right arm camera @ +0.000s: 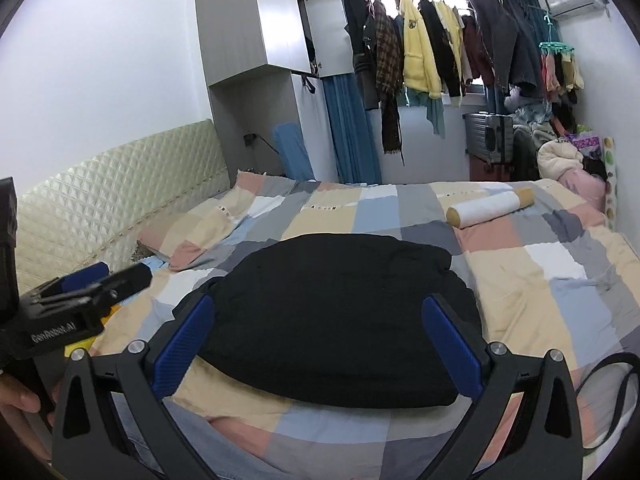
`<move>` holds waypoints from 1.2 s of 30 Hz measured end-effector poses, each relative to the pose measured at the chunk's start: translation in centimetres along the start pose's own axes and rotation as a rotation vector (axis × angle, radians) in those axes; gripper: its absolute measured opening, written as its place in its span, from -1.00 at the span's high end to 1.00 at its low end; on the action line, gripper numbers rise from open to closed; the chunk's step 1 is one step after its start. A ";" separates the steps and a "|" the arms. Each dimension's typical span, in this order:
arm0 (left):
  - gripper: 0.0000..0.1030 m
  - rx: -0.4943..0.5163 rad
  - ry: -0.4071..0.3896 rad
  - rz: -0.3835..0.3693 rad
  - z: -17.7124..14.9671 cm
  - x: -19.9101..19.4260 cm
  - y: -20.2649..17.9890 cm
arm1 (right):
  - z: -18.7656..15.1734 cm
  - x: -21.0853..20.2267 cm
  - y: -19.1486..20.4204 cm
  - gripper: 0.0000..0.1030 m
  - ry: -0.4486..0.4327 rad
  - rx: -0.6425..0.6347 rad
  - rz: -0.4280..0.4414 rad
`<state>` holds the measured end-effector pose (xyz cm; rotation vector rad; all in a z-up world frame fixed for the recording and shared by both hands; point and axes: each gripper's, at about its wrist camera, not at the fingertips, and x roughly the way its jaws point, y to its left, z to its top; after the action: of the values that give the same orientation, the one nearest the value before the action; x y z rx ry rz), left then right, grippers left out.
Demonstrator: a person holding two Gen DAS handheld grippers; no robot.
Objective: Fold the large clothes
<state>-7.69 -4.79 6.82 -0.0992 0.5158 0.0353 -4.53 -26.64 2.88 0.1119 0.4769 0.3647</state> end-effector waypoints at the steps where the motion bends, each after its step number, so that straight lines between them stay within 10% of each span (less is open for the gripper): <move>1: -0.93 0.002 0.005 -0.001 0.0 0.2 0.0 | -0.1 0.1 0.0 -1.00 0.003 0.000 -0.003; 36: -0.93 0.033 0.047 0.015 -0.6 1.6 -0.1 | -0.7 0.7 -0.1 -1.00 0.035 -0.013 -0.081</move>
<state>-6.62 -4.91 5.54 -0.0644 0.5642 0.0393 -4.30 -26.47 1.95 0.0735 0.5116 0.2907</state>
